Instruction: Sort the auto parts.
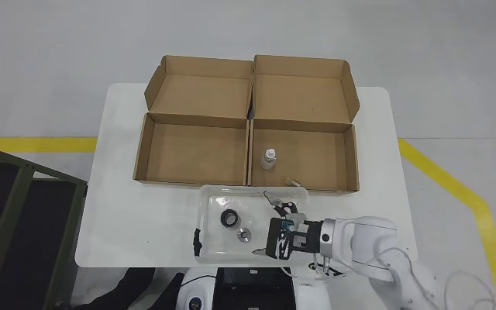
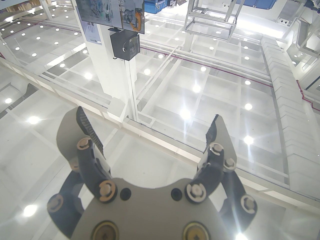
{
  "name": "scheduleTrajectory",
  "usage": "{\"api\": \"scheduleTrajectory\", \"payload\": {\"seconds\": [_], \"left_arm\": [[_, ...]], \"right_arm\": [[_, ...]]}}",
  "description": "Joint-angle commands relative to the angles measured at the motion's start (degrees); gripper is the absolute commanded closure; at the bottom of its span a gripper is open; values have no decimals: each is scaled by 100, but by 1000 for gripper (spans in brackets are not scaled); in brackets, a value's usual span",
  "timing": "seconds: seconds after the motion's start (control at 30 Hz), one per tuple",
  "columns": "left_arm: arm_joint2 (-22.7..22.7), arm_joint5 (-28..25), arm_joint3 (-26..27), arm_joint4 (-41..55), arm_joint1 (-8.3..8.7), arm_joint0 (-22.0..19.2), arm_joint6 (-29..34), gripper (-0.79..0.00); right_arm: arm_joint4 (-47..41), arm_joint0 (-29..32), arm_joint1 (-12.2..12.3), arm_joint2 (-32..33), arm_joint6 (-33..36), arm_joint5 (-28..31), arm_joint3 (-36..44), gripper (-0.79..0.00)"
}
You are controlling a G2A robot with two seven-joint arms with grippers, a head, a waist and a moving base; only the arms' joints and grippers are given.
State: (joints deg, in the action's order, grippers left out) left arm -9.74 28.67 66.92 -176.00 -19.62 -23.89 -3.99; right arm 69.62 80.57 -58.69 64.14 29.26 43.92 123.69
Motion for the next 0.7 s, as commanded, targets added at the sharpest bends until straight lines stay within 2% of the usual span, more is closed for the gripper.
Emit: {"api": "scheduleTrajectory", "payload": {"seconds": [0.0,0.47,0.67], "left_arm": [[0,0,0,0,0,0,0,-785],[0,0,0,0,0,0,0,-785],[0,0,0,0,0,0,0,-785]], "right_arm": [[131,-26,-11,-113,-18,-48,-58,-785],[840,-353,-111,-814,102,-384,-561,-785],[861,-387,-121,-859,120,-415,-609,-785]]}}
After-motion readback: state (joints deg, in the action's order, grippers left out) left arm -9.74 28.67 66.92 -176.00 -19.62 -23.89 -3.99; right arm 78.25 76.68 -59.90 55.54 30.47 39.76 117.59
